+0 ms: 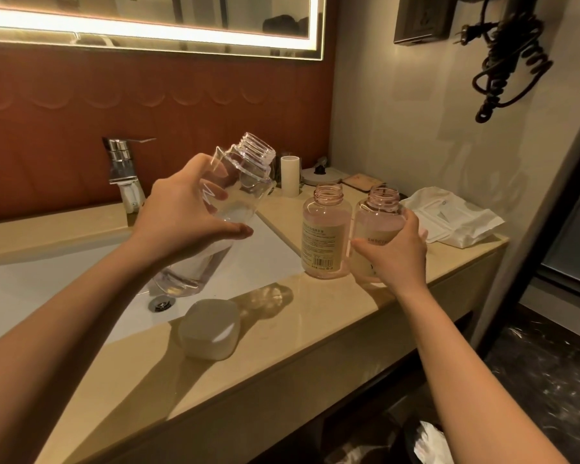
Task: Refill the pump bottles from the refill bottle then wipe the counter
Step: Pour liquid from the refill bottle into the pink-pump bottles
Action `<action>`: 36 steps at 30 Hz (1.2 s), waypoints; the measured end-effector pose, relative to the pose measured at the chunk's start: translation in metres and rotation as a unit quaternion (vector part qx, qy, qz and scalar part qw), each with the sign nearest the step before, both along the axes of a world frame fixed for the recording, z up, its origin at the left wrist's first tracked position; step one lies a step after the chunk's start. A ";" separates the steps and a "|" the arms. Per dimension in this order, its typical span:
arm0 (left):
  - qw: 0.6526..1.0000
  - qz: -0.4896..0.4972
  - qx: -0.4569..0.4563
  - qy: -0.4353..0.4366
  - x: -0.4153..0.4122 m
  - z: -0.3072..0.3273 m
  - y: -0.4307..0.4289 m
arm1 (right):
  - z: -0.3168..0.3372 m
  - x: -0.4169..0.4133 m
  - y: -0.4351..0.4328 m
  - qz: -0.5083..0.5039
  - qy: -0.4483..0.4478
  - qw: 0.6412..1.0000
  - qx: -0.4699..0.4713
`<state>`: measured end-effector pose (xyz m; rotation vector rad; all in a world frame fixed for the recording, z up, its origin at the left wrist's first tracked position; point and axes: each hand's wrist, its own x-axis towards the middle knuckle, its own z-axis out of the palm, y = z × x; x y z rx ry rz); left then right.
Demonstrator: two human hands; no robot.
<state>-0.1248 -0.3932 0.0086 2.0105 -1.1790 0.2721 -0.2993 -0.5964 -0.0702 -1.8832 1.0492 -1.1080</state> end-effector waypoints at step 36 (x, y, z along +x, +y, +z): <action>0.999 0.029 0.030 -0.020 -0.005 0.002 0.010 | 0.052 0.031 0.061 0.160 0.239 0.925 -0.247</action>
